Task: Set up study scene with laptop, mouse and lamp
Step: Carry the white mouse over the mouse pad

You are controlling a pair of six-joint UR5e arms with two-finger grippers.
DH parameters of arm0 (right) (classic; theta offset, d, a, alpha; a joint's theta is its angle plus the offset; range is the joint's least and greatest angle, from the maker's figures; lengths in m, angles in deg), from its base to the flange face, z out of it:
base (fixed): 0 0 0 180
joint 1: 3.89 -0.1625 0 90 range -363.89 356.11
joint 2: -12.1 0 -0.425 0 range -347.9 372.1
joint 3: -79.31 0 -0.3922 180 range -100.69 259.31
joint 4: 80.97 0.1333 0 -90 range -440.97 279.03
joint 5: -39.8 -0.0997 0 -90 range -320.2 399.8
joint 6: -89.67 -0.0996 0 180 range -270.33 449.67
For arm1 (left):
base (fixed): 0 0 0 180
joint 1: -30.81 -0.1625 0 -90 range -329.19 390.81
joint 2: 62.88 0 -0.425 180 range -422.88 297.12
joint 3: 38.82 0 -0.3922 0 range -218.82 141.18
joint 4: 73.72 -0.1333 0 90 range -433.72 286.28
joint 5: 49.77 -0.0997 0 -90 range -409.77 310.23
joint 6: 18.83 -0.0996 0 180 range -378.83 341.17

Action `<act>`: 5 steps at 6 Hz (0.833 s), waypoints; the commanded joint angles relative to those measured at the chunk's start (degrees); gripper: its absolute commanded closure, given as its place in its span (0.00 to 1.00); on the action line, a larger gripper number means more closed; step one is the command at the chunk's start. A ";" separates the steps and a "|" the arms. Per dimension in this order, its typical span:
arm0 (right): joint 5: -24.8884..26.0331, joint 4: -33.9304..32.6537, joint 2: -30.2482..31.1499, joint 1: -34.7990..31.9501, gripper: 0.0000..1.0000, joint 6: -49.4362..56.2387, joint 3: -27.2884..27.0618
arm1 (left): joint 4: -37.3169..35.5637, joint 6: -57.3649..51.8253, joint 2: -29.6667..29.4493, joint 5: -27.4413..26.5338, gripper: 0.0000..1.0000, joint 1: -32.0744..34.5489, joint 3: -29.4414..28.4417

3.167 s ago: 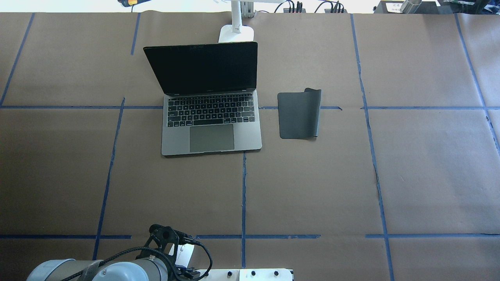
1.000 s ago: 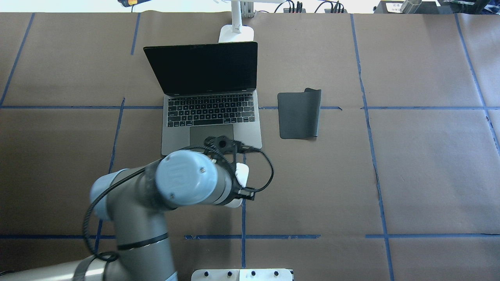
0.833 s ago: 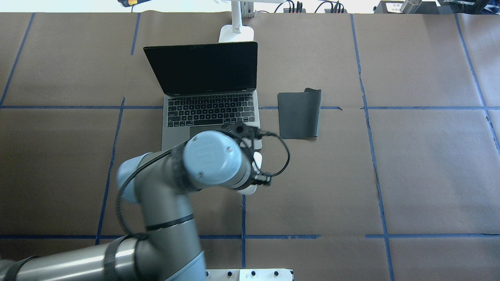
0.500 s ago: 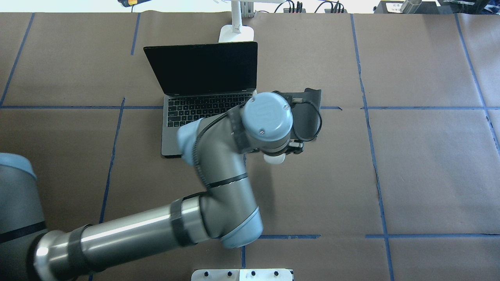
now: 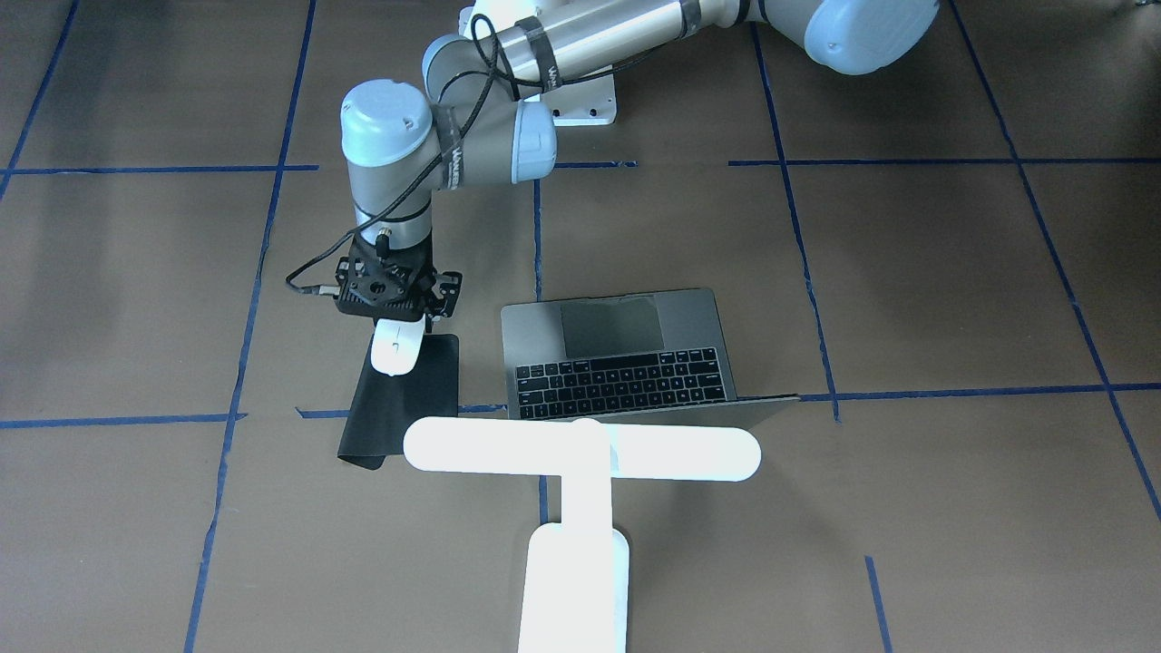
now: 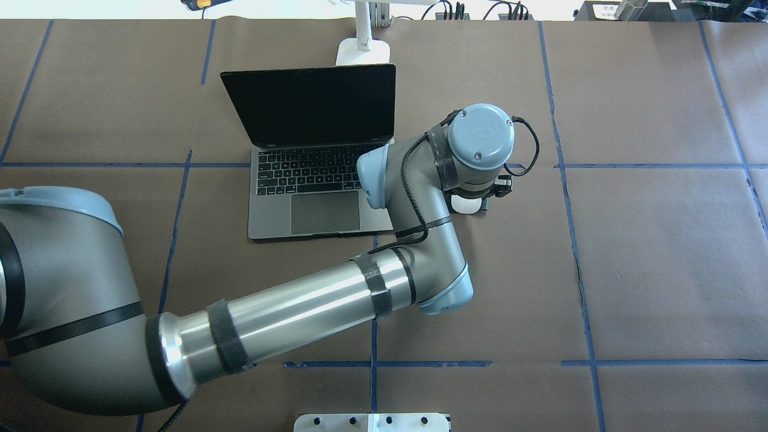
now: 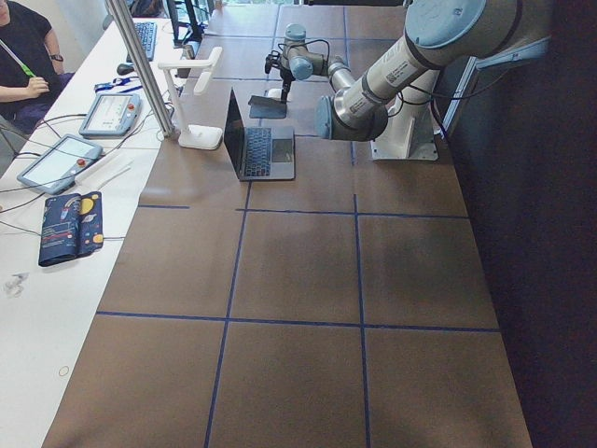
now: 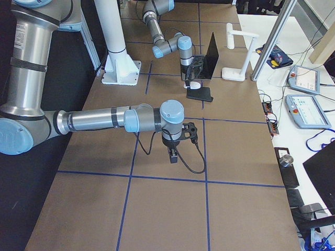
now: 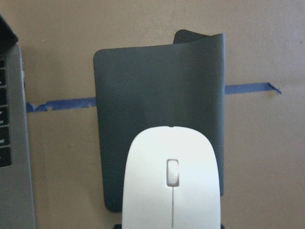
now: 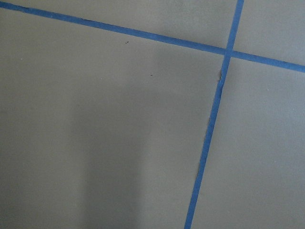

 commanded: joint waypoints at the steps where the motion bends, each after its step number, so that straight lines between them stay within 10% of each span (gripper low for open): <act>1: -0.07 -0.09 0.04 0.00 0.00 0.00 0.20 | 8.40 0.64 -6.25 -1.99 0.96 0.33 -15.43; 2: -0.07 0.00 0.04 0.09 0.00 0.00 0.47 | 8.44 0.73 -6.53 -2.00 0.75 0.33 -15.66; 3: -0.07 0.00 0.04 0.09 0.00 0.09 1.25 | 8.44 0.65 -7.14 -1.83 0.17 0.33 -15.67; 5: -0.07 0.09 -0.13 0.09 0.00 0.09 1.26 | 8.35 0.21 -8.02 0.70 0.00 0.33 -14.71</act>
